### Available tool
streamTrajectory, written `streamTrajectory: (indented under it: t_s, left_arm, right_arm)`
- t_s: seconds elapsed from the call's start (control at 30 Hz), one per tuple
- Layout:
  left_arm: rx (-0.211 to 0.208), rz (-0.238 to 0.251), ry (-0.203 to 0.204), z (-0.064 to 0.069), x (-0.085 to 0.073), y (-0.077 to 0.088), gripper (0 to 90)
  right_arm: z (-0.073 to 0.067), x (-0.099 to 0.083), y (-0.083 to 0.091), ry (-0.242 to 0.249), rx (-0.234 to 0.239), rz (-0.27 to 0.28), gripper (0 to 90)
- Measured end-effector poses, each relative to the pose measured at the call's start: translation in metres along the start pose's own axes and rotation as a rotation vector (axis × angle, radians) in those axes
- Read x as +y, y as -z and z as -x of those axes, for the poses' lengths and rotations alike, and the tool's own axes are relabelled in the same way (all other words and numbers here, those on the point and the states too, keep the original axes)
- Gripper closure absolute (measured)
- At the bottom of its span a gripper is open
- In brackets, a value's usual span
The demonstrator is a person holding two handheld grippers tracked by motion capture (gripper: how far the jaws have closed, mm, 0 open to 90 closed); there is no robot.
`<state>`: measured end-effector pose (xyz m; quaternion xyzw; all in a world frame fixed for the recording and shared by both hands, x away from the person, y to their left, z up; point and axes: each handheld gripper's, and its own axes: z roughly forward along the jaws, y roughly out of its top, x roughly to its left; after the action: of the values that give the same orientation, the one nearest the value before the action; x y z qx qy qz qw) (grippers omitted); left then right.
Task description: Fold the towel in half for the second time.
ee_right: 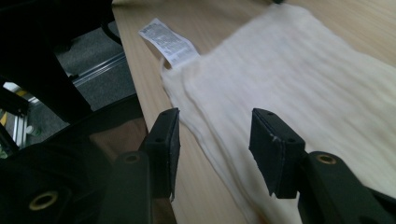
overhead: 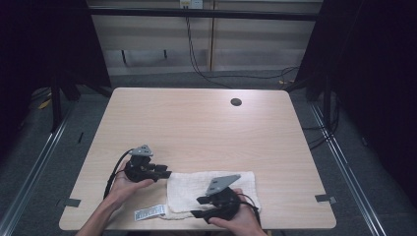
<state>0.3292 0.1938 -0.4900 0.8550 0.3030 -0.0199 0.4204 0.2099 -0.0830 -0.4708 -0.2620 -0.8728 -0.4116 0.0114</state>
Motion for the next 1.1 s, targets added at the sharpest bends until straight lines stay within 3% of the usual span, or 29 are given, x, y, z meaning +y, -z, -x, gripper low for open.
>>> streamTrajectory:
  t_s: [0.13, 0.3, 0.33, 0.5, 0.67, 0.77, 0.83, 0.87, 1.03, 1.1]
  left_arm:
    - [0.003, 0.001, -0.012, 0.002, -0.001, -0.002, 61.9]
    - [0.013, 0.007, -0.011, 0.004, -0.001, -0.003, 61.0]
    - [0.017, 0.006, -0.017, 0.003, -0.001, -0.002, 60.8]
    - [0.022, 0.008, -0.008, 0.001, -0.001, -0.002, 60.2]
    - [0.027, 0.010, -0.013, 0.000, -0.002, -0.001, 60.1]
    - [0.029, 0.012, -0.009, -0.001, -0.003, 0.000, 60.2]
    - [0.030, 0.009, -0.008, -0.002, -0.004, 0.000, 60.1]
    - [0.029, 0.009, -0.005, -0.002, -0.004, 0.000, 60.1]
    - [0.029, 0.025, 0.000, -0.002, -0.004, 0.004, 59.7]
    - [0.030, 0.027, 0.004, -0.003, -0.004, 0.004, 59.5]
  right_arm:
    - [-0.007, 0.025, -0.035, 0.053, 0.064, -0.021, 53.1]
    - [-0.009, 0.033, -0.057, 0.100, 0.061, -0.067, 54.3]
    - [-0.008, 0.033, -0.063, 0.085, 0.056, -0.083, 55.4]
    - [-0.008, 0.032, -0.065, 0.079, 0.055, -0.061, 56.3]
    - [-0.013, 0.031, -0.068, 0.127, 0.063, -0.050, 56.5]
    - [-0.016, 0.030, -0.073, 0.141, 0.067, -0.082, 53.9]
    - [-0.018, 0.027, -0.075, 0.162, 0.055, -0.064, 52.4]
    - [-0.020, 0.026, -0.075, 0.149, 0.048, -0.060, 52.0]
    - [-0.030, 0.018, -0.076, 0.225, -0.026, -0.019, 52.7]
    - [-0.031, 0.017, -0.076, 0.227, -0.038, -0.018, 56.8]
